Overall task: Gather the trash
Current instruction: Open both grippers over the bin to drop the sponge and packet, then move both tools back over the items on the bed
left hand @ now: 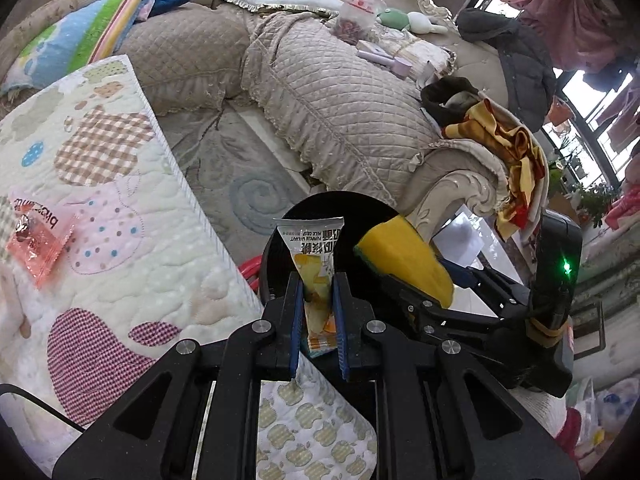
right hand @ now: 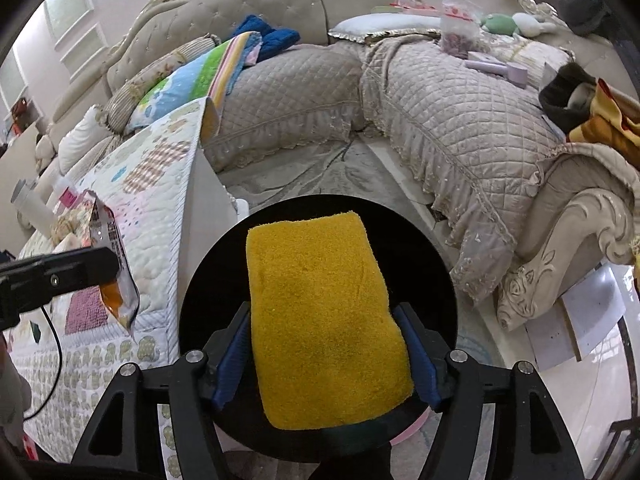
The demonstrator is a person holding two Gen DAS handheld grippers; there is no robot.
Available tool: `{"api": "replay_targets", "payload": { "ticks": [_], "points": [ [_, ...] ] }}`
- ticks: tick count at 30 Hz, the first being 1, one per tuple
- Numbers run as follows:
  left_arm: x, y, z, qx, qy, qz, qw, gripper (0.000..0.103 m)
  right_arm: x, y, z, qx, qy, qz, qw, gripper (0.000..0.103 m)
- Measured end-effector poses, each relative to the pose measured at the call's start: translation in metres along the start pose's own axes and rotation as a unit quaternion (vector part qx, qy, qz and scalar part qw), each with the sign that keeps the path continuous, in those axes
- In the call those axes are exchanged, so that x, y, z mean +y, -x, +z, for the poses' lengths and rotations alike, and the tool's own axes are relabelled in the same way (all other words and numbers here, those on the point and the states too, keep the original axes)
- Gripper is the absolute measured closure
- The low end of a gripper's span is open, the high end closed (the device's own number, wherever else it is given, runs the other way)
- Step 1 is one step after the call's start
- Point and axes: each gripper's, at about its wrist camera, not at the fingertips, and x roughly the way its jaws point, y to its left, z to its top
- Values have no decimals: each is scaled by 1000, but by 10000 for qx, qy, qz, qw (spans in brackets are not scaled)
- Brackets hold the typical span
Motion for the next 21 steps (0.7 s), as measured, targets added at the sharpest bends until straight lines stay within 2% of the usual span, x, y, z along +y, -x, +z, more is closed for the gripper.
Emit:
{"api": "replay_targets", "payload": {
  "ticks": [3,5,7,21],
  "points": [
    [3,-1,-1,6,-22,34,10000,88,-1,1,1,-27,-9,-33,10000,29],
    [3,0,-2,-7,-34,20,10000,75,-2,1,2,-26,-20,-81,10000,27],
    [4,2,-2,-52,-28,16,10000,69,-1,1,1,-20,-33,-70,10000,27],
    [20,25,-9,-249,97,269,9993,68,22,7,-1,8,186,-28,9998,27]
  ]
}}
